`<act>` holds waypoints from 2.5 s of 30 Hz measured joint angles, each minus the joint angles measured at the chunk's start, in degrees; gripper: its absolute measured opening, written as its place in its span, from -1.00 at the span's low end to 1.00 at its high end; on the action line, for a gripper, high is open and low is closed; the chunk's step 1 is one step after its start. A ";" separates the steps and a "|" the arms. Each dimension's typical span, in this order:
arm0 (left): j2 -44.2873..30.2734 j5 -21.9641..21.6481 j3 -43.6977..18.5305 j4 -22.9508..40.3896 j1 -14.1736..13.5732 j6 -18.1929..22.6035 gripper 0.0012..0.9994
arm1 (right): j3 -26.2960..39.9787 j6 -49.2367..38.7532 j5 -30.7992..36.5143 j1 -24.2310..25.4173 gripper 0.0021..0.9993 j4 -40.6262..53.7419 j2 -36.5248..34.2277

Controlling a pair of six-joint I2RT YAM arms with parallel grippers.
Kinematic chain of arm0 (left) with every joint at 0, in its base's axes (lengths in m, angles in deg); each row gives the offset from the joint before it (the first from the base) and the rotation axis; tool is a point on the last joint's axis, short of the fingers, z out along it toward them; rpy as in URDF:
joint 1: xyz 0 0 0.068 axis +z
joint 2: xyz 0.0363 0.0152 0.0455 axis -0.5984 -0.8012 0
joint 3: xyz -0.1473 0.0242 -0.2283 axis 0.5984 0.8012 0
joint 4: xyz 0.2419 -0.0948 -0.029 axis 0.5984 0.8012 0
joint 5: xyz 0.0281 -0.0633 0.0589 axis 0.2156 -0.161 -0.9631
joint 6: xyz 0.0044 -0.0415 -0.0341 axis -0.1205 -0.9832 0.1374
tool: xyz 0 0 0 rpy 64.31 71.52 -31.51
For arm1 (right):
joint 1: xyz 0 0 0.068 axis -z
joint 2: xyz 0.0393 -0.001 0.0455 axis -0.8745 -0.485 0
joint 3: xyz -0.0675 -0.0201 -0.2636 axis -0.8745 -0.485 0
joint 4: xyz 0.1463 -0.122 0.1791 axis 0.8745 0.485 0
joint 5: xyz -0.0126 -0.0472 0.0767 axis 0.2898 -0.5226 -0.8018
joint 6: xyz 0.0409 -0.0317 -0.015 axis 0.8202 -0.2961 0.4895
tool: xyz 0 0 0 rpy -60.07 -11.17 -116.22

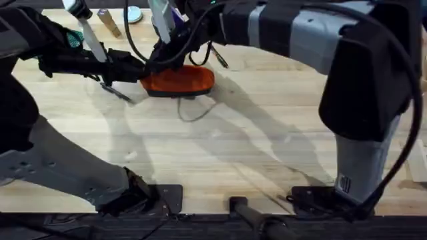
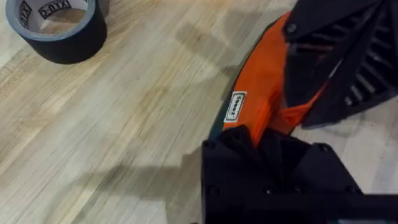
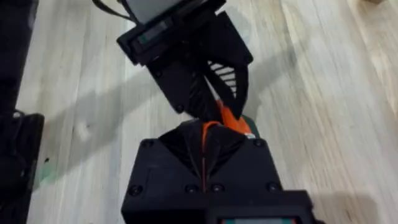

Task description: Unzip the bag, pick up the pens from the table one at a time and place them inside, then zip the bag closed.

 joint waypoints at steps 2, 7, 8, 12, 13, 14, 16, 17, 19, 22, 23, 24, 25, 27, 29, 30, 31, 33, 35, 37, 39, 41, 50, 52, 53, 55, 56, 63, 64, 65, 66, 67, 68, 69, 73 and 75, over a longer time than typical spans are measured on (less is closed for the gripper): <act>0.00 -0.02 0.00 0.00 0.00 0.00 -0.92 | 0.00 0.82 -0.22 -0.08 -0.95 -1.25 -0.51; 0.02 -0.02 0.00 0.00 0.00 0.00 -0.92 | 0.00 2.18 -0.48 -0.12 -0.95 -2.86 -0.82; 0.00 -0.02 0.00 0.00 0.00 0.00 -0.92 | 0.00 2.52 -0.50 -0.12 -0.95 -3.16 -0.80; 0.00 -0.03 0.00 0.01 0.00 0.00 -0.92 | 0.00 3.13 -0.59 -0.12 -0.95 -3.20 -0.82; 0.00 -0.02 0.00 0.01 0.00 0.00 -0.92 | 0.00 3.31 -0.59 -0.12 -0.95 -3.20 -0.81; 0.00 -0.02 0.00 0.02 0.00 0.00 -0.92 | 0.00 3.41 -0.59 -0.12 -0.95 -3.20 -0.82; 0.00 -0.02 0.00 0.00 0.00 0.00 -0.92 | 0.00 3.45 -0.59 -0.12 -0.95 -3.21 -0.82; 0.00 -0.02 0.00 0.02 0.00 0.00 -0.92 | 0.00 3.47 -0.59 -0.12 -0.95 -3.22 -0.80; 0.00 -0.02 0.00 0.01 0.00 0.00 -0.92 | 0.00 3.61 -0.59 -0.12 -0.95 -3.22 -0.80; 0.00 -0.02 -0.01 0.02 0.00 0.00 -0.92 | 0.00 3.63 -0.59 -0.12 -0.95 -3.21 -0.80; 0.01 -0.03 -0.01 0.01 0.00 0.00 -0.92 | 0.00 3.63 -0.59 -0.12 -0.95 -3.20 -0.80; 0.00 -0.02 0.00 0.02 0.00 0.00 -0.92 | 0.00 3.63 -0.59 -0.12 -0.95 -3.20 -0.80; 0.00 -0.03 0.00 0.02 0.00 0.00 -0.92 | 0.00 3.63 -0.59 -0.12 -0.95 -3.17 -0.81; 0.00 -0.02 0.00 0.02 0.00 0.00 -0.92 | 0.00 3.63 -0.61 -0.12 -0.95 -3.15 -0.82; 0.01 -0.03 0.00 0.01 0.00 0.00 -0.92 | 0.00 3.63 -0.60 -0.12 -0.95 -3.15 -0.81; 0.00 -0.02 0.00 0.00 0.00 0.00 -0.92 | 0.00 3.63 -0.61 -0.12 -0.95 -3.15 -0.80; 0.02 -0.02 0.00 0.02 0.00 0.00 -0.92 | 0.00 3.63 -0.61 -0.12 -0.95 -3.15 -0.80; 0.00 0.01 -0.01 0.02 0.00 0.00 -0.92 | 0.00 3.88 -0.85 -0.12 -0.73 -3.22 -0.82; 0.02 -0.07 0.00 0.21 -0.11 0.29 -0.92 | 0.04 3.82 -0.75 -0.33 -0.18 -3.73 -0.80; 0.01 -0.10 0.00 0.68 0.07 0.46 -0.92 | 0.04 3.80 0.40 0.00 0.39 -4.05 -0.80; 0.02 -0.01 0.00 0.24 -0.06 0.42 -0.92 | 0.04 3.74 -0.30 0.31 0.92 -4.07 -0.80; 0.02 -0.04 0.00 0.17 -0.28 0.40 -0.92 | 0.04 3.82 -1.26 -0.17 0.99 -4.03 -0.80; 0.00 -0.02 0.00 0.15 -0.26 0.39 -0.92 | 0.07 3.82 -2.92 -1.52 0.99 -4.03 -0.80; 0.01 -0.02 0.00 0.15 -0.26 0.41 -0.92 | 0.07 3.84 -2.96 -1.16 0.99 -4.03 -0.80; 0.02 -0.02 0.00 0.15 -0.28 0.39 -0.92 | 0.07 3.82 -2.97 -0.96 0.99 -4.02 -0.80; 0.02 -0.02 0.00 0.15 -0.26 0.39 -0.92 | 0.07 3.82 -2.96 -0.56 0.99 -3.98 -0.69; 0.02 -0.02 0.00 0.15 -0.26 0.39 -0.92 | 0.07 3.82 -2.96 -0.40 0.99 -3.98 -0.62; 0.01 -0.02 0.00 -0.43 -0.28 0.38 -0.92 | 0.07 3.83 -2.97 0.83 0.99 -0.84 1.47; 0.02 0.00 0.00 -0.81 -0.28 0.39 -0.90 | 0.09 3.82 -2.97 0.98 0.99 -0.24 1.78; 0.01 -0.08 0.00 -1.20 -0.38 0.44 -0.77 | 0.12 3.83 -2.98 1.19 0.99 0.24 2.01; 0.00 -0.43 0.00 -1.66 -0.43 0.42 -0.51 | 0.15 3.84 -2.99 1.36 0.99 0.75 2.21; 0.02 -0.72 0.00 -1.96 -0.44 0.33 -0.17 | 0.15 3.85 -2.99 1.54 0.99 1.28 2.35; 0.02 -0.88 0.00 -1.97 -0.44 0.37 0.12 | 0.17 3.84 -2.99 1.76 0.99 1.72 2.45; 0.01 -0.95 0.00 -1.97 -0.42 0.37 0.44 | 0.20 3.84 -2.99 1.99 0.99 2.05 2.53; 0.00 -1.18 0.00 -1.97 -0.42 0.15 0.99 | 0.22 3.83 -2.99 3.14 0.99 2.89 2.54; 0.00 -1.17 0.00 -1.97 -0.42 0.15 0.99 | 0.22 3.83 -2.97 3.73 0.99 3.25 2.56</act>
